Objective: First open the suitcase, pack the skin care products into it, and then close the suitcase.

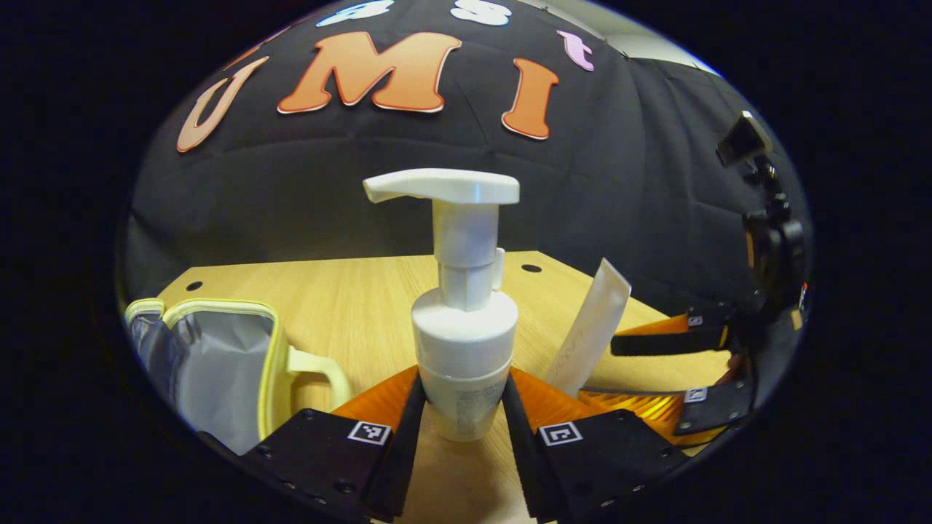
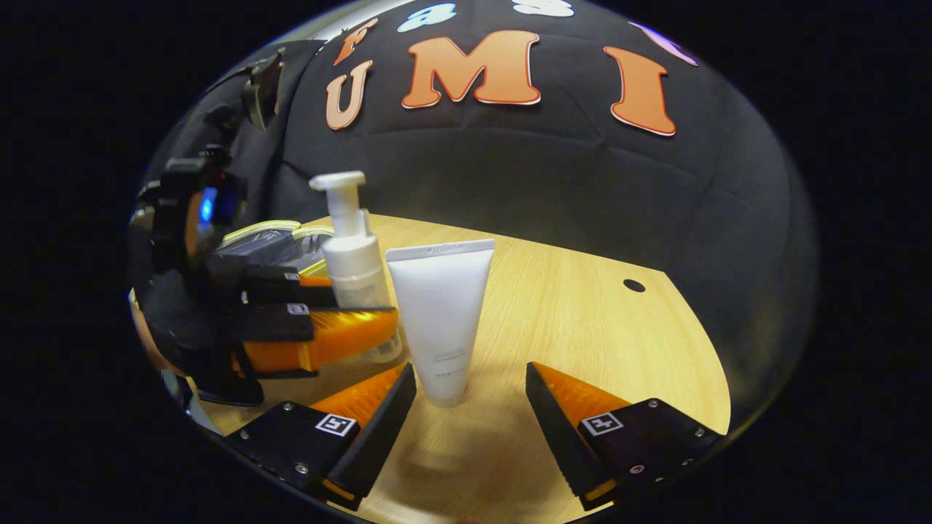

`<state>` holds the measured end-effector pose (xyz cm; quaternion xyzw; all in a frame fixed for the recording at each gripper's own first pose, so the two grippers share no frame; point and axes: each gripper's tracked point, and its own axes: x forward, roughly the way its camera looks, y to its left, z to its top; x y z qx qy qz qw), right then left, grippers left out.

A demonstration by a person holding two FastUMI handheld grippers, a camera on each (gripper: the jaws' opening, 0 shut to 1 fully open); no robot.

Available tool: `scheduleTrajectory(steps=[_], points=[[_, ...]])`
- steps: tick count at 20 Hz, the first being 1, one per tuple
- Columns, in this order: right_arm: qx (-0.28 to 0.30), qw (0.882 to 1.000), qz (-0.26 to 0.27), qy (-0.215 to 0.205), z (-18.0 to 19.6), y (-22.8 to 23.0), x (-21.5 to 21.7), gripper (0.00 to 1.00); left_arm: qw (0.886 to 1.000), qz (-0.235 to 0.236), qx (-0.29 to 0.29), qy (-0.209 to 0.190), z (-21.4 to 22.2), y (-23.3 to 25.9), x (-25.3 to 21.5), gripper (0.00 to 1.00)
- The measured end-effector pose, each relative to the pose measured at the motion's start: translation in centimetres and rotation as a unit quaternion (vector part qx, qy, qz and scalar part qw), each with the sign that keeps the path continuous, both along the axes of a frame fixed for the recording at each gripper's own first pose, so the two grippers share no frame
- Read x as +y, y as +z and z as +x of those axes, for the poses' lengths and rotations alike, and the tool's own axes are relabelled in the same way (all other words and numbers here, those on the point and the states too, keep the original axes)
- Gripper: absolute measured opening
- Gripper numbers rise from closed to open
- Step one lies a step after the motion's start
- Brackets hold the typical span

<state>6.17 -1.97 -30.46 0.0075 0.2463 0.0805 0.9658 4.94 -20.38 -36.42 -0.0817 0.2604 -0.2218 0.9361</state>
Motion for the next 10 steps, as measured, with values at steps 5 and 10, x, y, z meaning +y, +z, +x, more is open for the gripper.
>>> scheduleTrajectory(steps=[5,10], points=[[0.026,0.999,0.046,0.003,1.7,-1.6,2.2,0.9,0.999,0.011,-0.021,0.047,0.0,6.4,6.0,0.59],[0.04,0.996,0.085,-0.004,2.0,-1.0,3.7,0.58,0.994,0.037,-0.026,0.097,-0.8,9.5,12.1,0.59]])
